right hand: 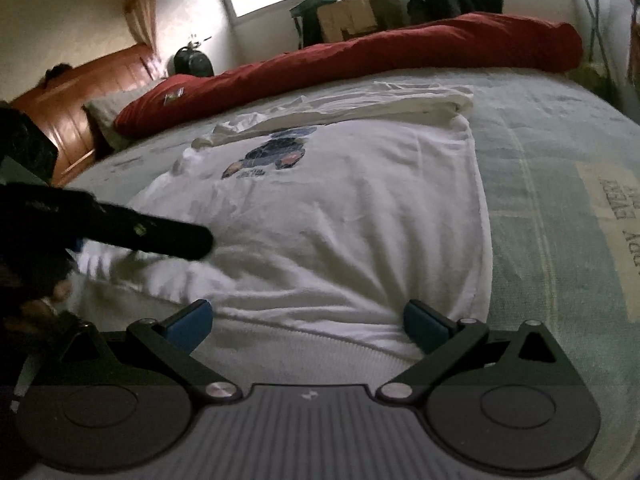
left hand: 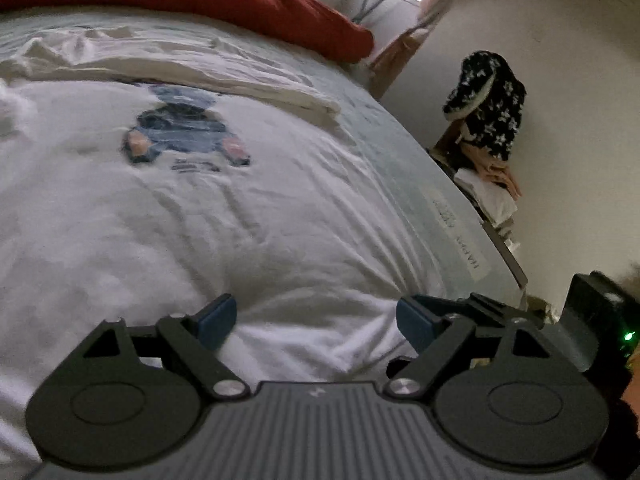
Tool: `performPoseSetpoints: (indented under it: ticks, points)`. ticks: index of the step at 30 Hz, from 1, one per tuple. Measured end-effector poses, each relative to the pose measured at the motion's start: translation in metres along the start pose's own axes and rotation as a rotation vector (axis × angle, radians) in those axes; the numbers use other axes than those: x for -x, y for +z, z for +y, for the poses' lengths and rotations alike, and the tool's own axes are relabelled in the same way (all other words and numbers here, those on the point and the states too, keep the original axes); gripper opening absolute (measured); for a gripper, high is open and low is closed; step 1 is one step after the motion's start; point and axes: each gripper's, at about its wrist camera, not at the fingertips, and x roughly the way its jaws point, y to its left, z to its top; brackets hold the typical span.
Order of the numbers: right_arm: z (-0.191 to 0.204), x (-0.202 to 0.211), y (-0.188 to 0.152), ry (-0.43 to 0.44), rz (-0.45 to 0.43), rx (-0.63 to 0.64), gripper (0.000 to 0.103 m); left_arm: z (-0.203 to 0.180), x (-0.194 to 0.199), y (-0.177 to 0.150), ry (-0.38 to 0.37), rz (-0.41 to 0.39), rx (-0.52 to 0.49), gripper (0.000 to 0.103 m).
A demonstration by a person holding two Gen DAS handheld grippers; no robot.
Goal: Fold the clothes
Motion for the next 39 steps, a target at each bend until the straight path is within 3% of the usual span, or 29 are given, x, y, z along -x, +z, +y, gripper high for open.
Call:
performPoseSetpoints:
  ticks: [6, 10, 14, 17, 25, 30, 33, 36, 39]
  points:
    - [0.005, -0.002, -0.003, -0.026, 0.000, 0.042, 0.103, 0.009, 0.024, -0.008, 0.075, -0.014, -0.011, 0.089]
    - [0.008, -0.003, -0.003, -0.043, 0.001, 0.050, 0.103, 0.026, 0.036, -0.015, 0.039, -0.034, 0.095, 0.088]
    - [0.011, -0.004, -0.003, -0.060, 0.002, 0.058, 0.103, 0.023, 0.048, -0.017, 0.091, -0.050, 0.051, 0.089]
    - [0.013, -0.004, -0.004, -0.073, 0.003, 0.063, 0.103, 0.035, 0.051, -0.026, 0.110, -0.047, 0.086, 0.089]
    - [0.017, -0.007, -0.002, -0.106, 0.018, 0.072, 0.103, 0.017, 0.073, -0.027, 0.213, -0.080, -0.054, 0.089]
    - [0.019, -0.008, -0.002, -0.113, 0.017, 0.075, 0.103, 0.040, 0.076, -0.036, 0.230, -0.052, 0.034, 0.089]
    - [0.020, -0.007, -0.004, -0.115, 0.008, 0.089, 0.103, 0.043, 0.085, -0.037, 0.232, -0.074, 0.043, 0.089]
    - [0.022, -0.006, -0.005, -0.117, 0.008, 0.121, 0.103, 0.029, 0.092, -0.034, 0.315, -0.087, -0.096, 0.089]
    - [0.025, 0.003, 0.001, -0.105, 0.010, 0.149, 0.103, 0.006, 0.094, -0.037, 0.399, -0.100, -0.326, 0.089]
